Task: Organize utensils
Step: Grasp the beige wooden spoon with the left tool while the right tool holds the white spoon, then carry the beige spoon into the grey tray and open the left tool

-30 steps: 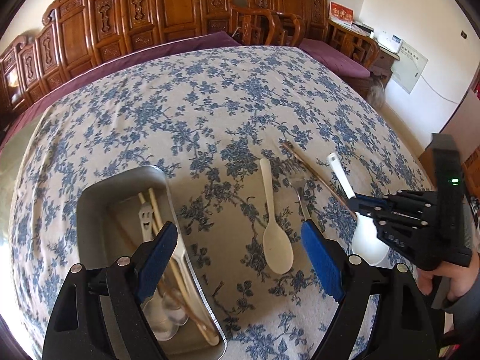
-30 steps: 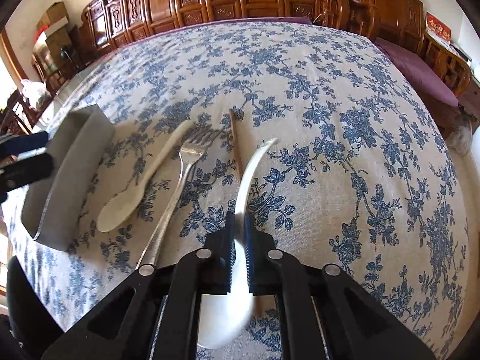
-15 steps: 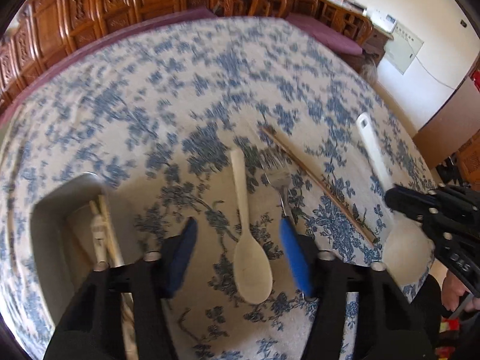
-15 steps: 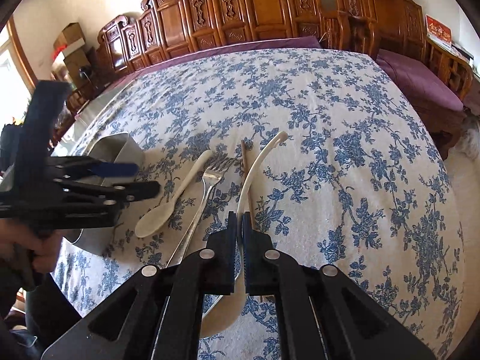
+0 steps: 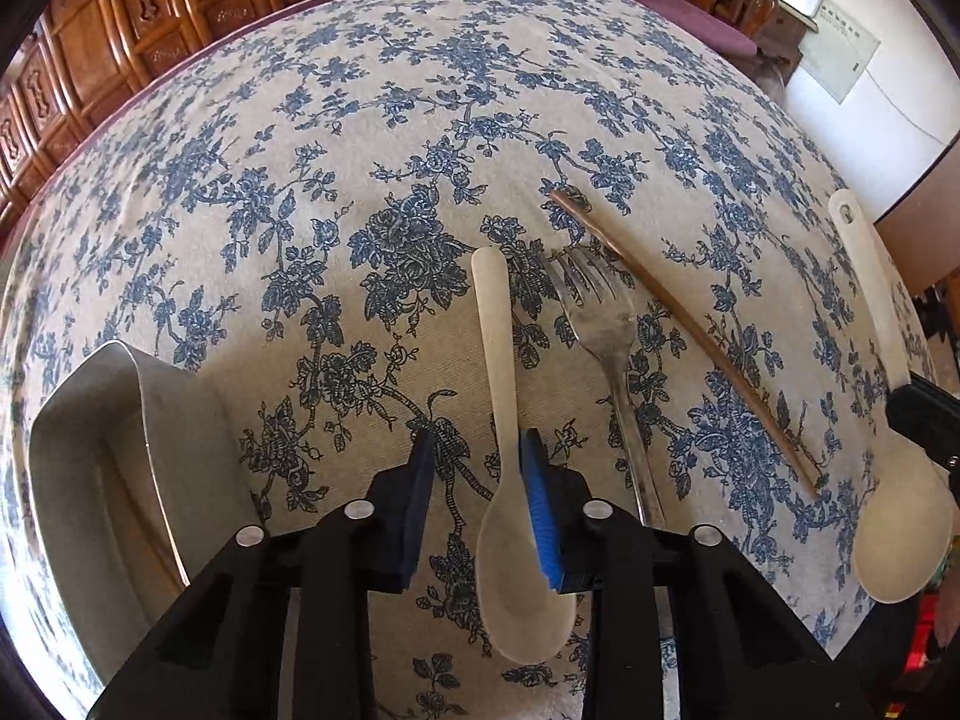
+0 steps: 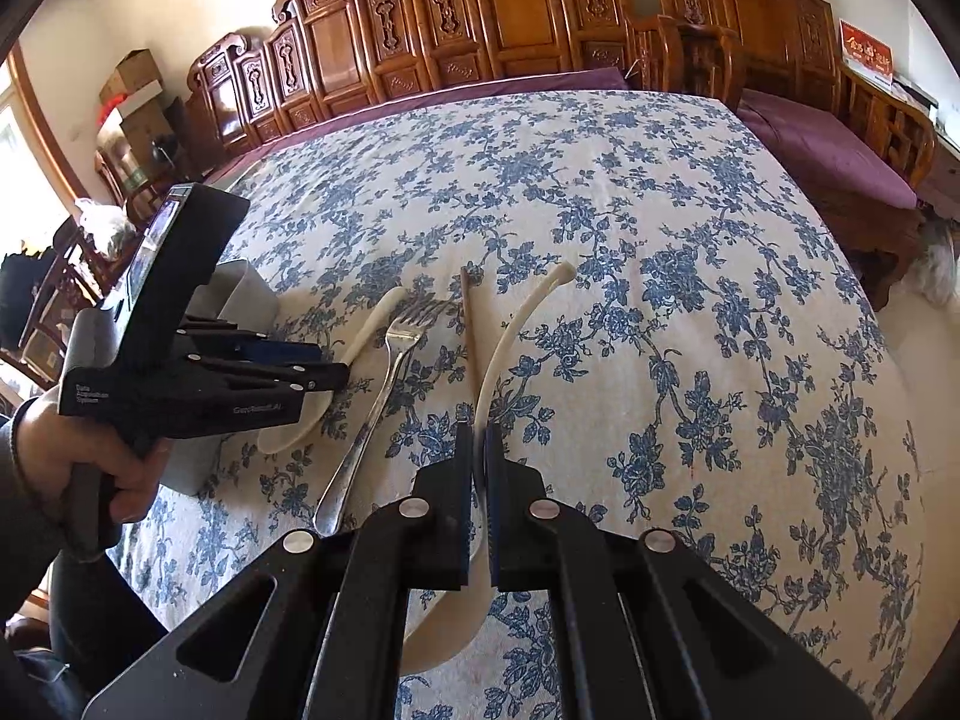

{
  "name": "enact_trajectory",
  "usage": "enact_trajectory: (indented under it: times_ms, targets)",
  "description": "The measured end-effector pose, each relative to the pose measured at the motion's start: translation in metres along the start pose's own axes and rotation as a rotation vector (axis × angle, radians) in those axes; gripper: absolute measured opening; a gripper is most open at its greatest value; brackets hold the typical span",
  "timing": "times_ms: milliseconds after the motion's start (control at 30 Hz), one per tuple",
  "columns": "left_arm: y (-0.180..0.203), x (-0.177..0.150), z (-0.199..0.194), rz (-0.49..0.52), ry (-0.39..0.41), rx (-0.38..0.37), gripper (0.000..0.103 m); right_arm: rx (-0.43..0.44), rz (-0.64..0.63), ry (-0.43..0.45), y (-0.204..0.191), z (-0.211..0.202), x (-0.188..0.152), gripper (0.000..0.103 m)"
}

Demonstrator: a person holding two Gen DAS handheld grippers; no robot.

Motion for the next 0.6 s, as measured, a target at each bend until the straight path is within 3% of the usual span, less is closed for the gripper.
enact_trajectory:
  times_ms: [100, 400, 600]
  targets:
    - [0.000, -0.001, -0.001, 0.000, 0.005, -0.007, 0.006, -0.002, -0.006, 0.001, -0.004, -0.003, -0.001, 0.005]
    - [-0.003, -0.014, -0.022, -0.005, 0.033, -0.028, 0.006, -0.003, -0.020, 0.009, -0.017, -0.015, -0.004, 0.005]
    - [-0.006, -0.023, -0.060, -0.014, 0.100, -0.027, 0.006, 0.006, -0.030, 0.027, -0.030, -0.026, -0.004, 0.005]
Point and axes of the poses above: each gripper's, at about its wrist camera, not at the fingertips, and z roughly the way its jaws point, y to its right, x to its top, the point moved 10 cm from there along z, roughly the way its jaws point, and after that the axes turned 9 degrees about -y, right-handed, at the moved point
